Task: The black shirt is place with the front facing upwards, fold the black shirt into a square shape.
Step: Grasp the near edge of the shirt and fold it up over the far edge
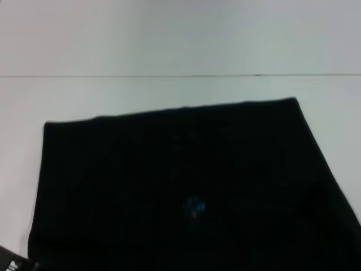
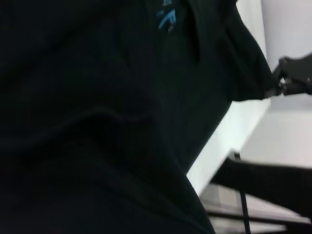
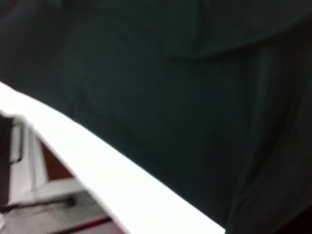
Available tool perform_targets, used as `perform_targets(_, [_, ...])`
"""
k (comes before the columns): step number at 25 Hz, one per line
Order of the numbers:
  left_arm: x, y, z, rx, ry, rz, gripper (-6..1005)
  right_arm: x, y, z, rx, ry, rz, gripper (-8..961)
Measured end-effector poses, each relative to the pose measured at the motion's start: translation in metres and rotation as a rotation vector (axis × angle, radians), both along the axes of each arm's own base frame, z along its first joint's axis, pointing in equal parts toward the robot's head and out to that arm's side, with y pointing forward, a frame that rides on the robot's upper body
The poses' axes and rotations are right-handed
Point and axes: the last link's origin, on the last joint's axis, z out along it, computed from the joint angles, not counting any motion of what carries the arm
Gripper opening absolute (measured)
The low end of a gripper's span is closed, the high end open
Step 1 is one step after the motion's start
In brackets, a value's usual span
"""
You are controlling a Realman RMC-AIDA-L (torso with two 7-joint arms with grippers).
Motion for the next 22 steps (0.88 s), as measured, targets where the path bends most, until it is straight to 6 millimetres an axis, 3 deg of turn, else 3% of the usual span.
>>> perform_targets(3, [-0.003,-0.006,-0.003,-0.014,0.0,-0.001,43,0.004,-0.008,-0.007,-0.007,0.02,-0.018,60])
perform_targets(7, [-0.003,0.006,0.0,0.061,0.006,-0.002,43,0.003,-0.001,-0.007,0.083,0.083,-0.036,68])
perform_targets(14, [0.002,0.054,0.028,0.393,-0.052,0.086,42,-0.013,0.037,0.018,0.395,0.271,-0.129,82])
perform_targets(18, [-0.013,0.078,0.038,0.619,-0.037,0.225,42,-0.017,0.062,0.029,0.6,0.404,-0.2,91])
perform_targets(22, [-0.031,0.085,0.031,0.759,-0.021,0.336,42,-0.008,0.083,0.026,0.789,0.456,-0.268,99])
